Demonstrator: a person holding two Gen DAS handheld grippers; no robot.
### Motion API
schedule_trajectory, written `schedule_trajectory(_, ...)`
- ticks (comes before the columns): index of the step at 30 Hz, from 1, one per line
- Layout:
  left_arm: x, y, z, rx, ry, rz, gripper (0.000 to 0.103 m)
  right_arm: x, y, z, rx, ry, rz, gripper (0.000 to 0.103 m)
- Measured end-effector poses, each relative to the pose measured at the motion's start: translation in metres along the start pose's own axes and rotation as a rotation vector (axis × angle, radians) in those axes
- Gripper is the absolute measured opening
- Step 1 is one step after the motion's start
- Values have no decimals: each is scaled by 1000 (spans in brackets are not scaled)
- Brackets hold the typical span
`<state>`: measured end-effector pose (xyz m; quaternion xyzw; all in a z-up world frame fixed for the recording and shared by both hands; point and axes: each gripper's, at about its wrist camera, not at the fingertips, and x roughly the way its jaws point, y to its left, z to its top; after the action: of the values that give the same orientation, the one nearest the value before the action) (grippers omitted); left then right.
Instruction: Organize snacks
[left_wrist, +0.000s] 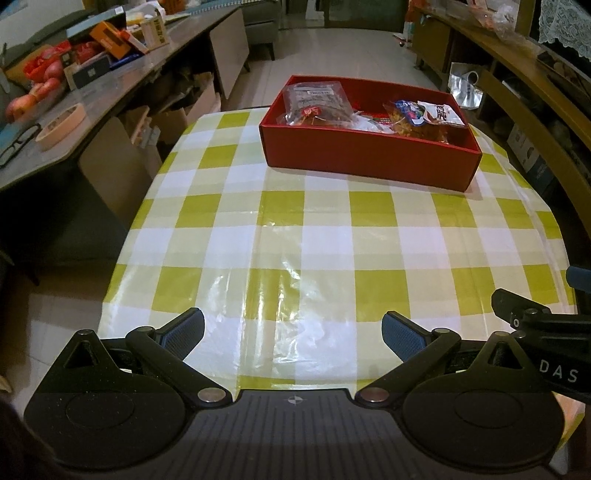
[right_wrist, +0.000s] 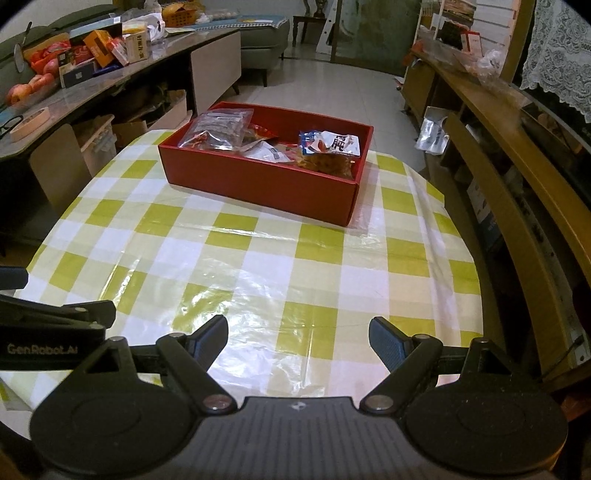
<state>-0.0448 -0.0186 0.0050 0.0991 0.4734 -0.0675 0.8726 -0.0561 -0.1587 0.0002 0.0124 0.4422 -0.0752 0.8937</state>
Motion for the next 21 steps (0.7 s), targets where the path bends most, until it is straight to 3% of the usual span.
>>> schedule_trajectory(21,3,-2,1,16,-6,8,103,0,-1,2,4,-2,7,89)
